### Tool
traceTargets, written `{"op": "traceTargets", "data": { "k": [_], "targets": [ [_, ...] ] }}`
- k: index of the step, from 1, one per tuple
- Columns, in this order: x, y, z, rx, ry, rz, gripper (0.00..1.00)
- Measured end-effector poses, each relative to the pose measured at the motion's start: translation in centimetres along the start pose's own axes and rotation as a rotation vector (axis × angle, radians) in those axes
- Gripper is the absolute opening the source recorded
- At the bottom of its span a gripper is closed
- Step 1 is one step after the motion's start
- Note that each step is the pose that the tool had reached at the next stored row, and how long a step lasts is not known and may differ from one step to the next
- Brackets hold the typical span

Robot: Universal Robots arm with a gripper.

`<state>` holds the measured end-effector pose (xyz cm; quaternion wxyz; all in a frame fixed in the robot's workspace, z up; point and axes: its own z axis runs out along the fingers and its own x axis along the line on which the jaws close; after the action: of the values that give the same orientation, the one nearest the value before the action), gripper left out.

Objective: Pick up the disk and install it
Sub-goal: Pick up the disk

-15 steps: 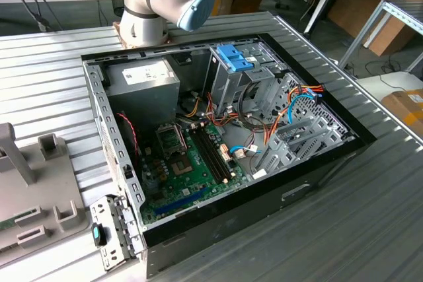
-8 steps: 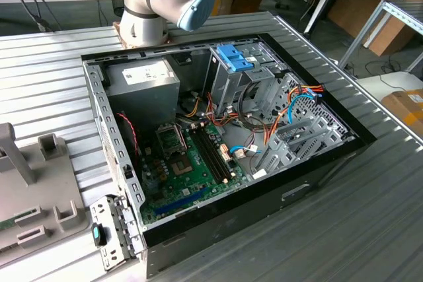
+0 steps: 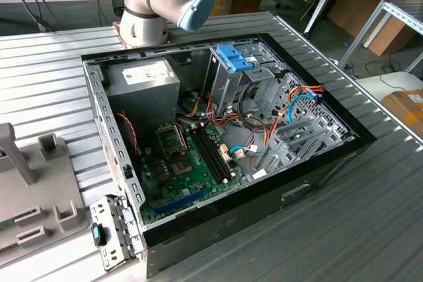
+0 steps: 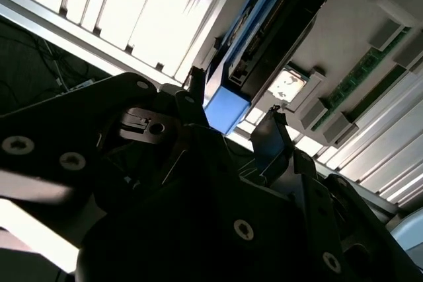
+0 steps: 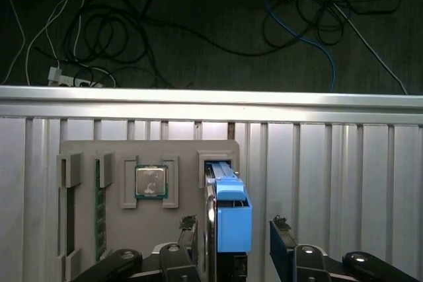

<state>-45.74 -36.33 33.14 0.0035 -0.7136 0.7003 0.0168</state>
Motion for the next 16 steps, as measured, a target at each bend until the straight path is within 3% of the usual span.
{"op": "traceTargets", "data": {
  "k": [2,4,8,12,16],
  "targets": [
    [0.09,0.18,0.15,0.0004,-0.0184,-0.003,0.56],
    [0.29,0.3,0.3,0.0007,-0.029,-0.006,0.56],
    [0.92,0.36,0.94,0.0008,-0.03,-0.01,0.56],
    [0.99,0.36,1.49,0.0002,-0.0297,-0.021,0.56],
    [0.99,0.25,1.62,0.0,-0.0296,-0.026,0.56]
  ]
}}
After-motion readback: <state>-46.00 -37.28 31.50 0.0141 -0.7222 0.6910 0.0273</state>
